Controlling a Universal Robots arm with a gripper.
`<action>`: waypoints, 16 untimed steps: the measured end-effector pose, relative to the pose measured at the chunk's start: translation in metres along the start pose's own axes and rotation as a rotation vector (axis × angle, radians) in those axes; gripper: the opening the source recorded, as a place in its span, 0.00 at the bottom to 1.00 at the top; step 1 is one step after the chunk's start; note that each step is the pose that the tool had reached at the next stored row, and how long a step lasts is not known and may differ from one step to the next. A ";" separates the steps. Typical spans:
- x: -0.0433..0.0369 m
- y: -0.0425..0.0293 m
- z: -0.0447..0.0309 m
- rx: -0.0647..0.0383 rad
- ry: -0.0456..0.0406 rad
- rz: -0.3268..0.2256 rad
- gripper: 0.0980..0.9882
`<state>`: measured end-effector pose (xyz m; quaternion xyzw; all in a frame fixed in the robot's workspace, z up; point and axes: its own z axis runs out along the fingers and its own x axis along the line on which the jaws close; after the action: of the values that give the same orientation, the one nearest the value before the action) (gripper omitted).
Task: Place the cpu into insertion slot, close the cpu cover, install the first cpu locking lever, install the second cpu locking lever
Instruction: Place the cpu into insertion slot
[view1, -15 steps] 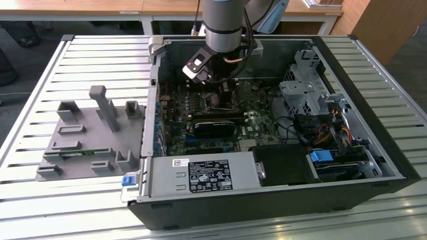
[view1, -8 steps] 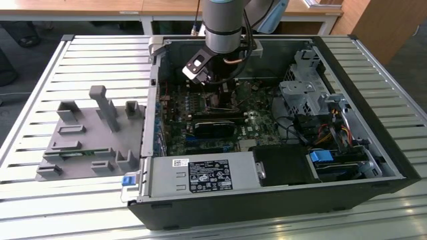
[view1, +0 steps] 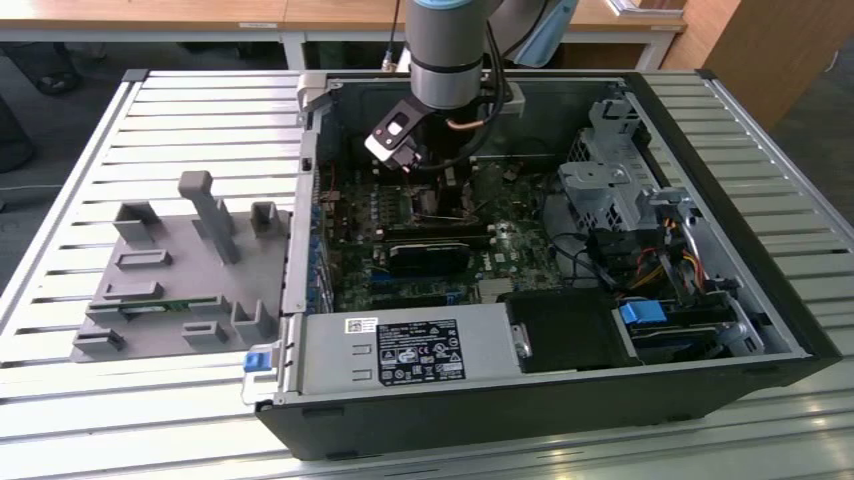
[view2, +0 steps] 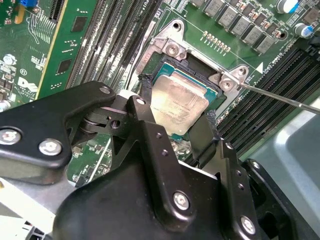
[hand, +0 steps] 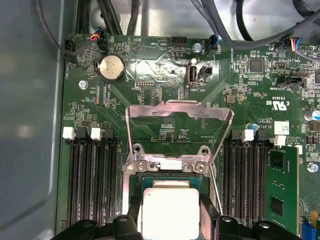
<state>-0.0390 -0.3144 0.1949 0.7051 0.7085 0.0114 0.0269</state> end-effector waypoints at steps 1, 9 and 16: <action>0.0001 0.0000 0.0004 0.000 0.0001 0.000 0.50; 0.0002 -0.0001 0.0017 0.000 -0.0001 0.000 0.50; 0.0002 -0.0001 0.0019 0.000 0.0001 0.000 0.51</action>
<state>-0.0390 -0.3142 0.1930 0.7051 0.7085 0.0115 0.0269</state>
